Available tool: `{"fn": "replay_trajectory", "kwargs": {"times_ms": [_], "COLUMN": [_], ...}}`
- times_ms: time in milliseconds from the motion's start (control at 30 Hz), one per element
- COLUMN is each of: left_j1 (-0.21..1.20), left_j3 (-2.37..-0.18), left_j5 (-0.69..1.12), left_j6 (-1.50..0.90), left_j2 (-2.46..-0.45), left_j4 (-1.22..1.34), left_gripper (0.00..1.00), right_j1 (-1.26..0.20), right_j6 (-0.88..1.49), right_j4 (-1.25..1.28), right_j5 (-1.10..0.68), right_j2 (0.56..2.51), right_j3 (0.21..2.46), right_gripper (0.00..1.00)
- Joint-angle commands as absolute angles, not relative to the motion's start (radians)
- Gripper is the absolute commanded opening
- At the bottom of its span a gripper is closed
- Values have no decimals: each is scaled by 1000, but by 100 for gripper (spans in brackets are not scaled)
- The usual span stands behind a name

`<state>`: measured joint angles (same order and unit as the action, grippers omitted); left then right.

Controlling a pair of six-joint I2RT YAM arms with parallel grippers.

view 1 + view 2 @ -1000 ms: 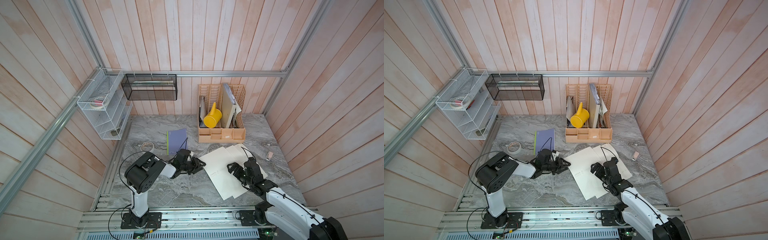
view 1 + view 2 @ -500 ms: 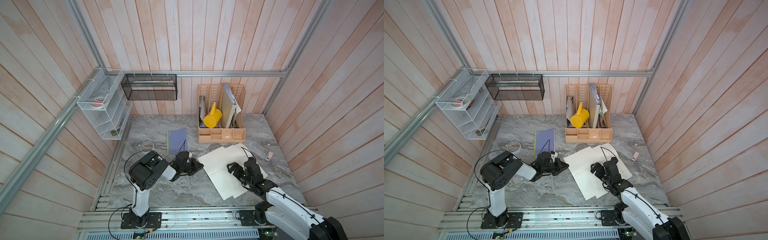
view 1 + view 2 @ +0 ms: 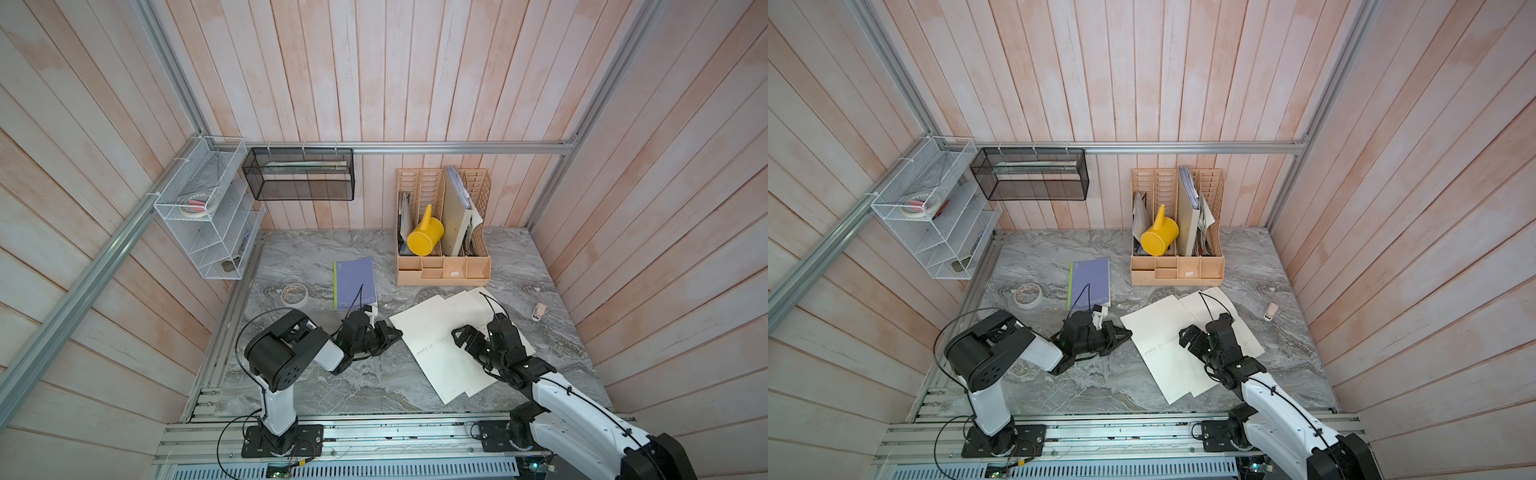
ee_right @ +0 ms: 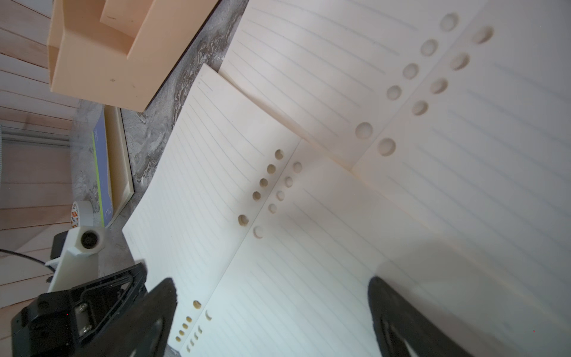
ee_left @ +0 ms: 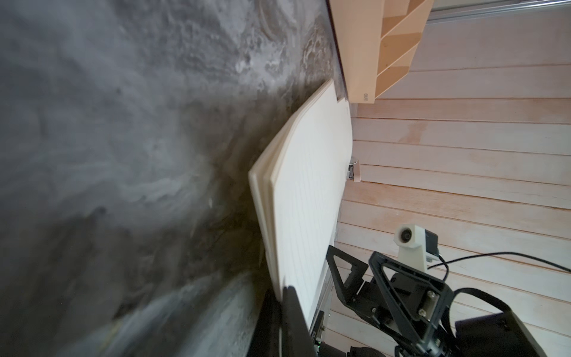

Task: Close the notebook
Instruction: Close the notebook at the center of the board.

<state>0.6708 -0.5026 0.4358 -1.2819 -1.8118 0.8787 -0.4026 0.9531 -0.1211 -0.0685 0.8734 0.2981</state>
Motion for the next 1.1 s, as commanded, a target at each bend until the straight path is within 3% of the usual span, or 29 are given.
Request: {"fn": "replay_trajectory", "kwargs": {"times_ms": [0, 233, 600, 1067], "left_j1": [672, 672, 681, 682], "left_j3": [-491, -457, -448, -422], "left_j5": [387, 299, 71, -86], "left_j6": [-1212, -1140, -1033, -1045], "left_j2": [-1723, -1543, -1189, -848], "left_j4": [824, 647, 172, -271], "left_gripper": [0, 0, 0, 0], "right_j1": [-408, -463, -737, -818], "right_j6": [918, 945, 1078, 1071], "right_j4": [-173, -126, 32, 196], "right_j5": [-80, -84, -20, -44], "right_j2": [881, 885, 964, 1133], "right_j3": [351, 373, 374, 442], "right_gripper": [98, 98, 98, 98]}}
